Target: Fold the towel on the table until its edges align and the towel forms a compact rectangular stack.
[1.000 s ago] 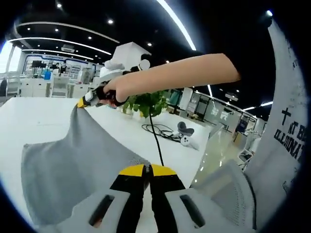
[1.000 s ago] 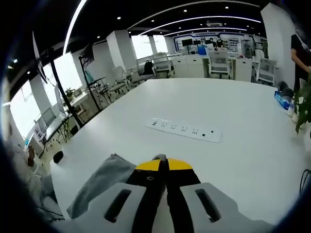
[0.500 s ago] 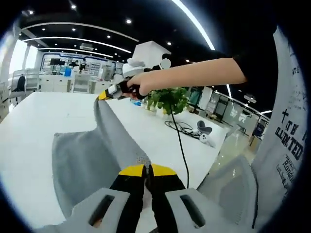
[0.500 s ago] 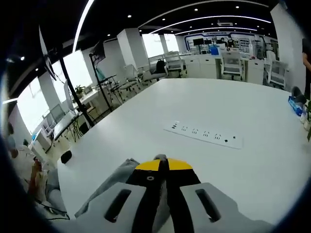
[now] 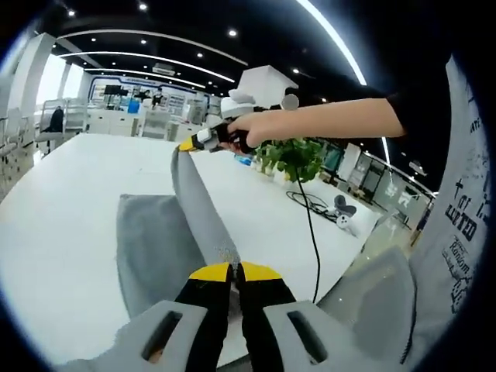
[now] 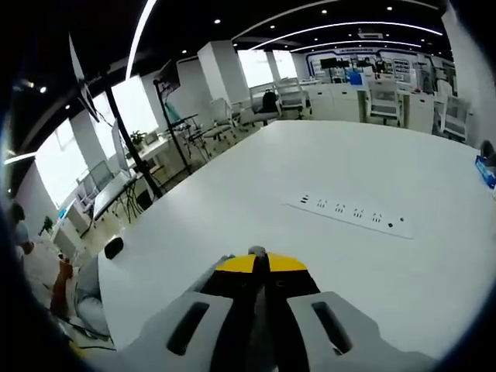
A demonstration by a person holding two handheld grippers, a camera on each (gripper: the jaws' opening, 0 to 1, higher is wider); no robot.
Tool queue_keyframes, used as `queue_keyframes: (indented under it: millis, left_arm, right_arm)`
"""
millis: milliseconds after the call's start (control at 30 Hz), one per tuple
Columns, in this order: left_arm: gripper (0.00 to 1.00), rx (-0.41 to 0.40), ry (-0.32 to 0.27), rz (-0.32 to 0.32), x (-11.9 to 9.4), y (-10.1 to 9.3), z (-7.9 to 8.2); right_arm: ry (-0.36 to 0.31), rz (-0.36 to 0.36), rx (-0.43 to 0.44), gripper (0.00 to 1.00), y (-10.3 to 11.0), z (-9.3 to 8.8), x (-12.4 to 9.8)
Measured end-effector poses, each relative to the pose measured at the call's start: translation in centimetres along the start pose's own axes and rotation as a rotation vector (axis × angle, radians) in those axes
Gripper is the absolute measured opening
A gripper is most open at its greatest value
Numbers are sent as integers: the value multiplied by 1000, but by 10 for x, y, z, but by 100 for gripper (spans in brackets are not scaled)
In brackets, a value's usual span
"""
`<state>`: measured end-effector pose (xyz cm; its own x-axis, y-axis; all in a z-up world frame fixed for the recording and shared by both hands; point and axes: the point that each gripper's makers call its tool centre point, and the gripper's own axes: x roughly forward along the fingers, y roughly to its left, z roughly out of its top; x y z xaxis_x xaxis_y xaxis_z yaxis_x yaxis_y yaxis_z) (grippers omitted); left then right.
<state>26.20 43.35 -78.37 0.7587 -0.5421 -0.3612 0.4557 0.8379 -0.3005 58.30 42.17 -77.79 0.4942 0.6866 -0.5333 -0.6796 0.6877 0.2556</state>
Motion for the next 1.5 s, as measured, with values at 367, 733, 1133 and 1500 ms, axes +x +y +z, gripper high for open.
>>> queue_keyframes:
  millis: [367,733,1133,1500]
  left_arm:
    - [4,-49,19,29,-12,17,-19]
    - [1,-115,52,99,-25,40,-40]
    - [1,-176,58,144,-29,66,-55]
    - [1,-199,79,163,-25,82,-63]
  right_arm:
    - [32,37,-58,1,30,-4,24]
    - [55,30,-86,1,48,-24,46]
    - [104,31,-80,1,60,-47,84]
    - [135,19,-78,2,62,-57,109]
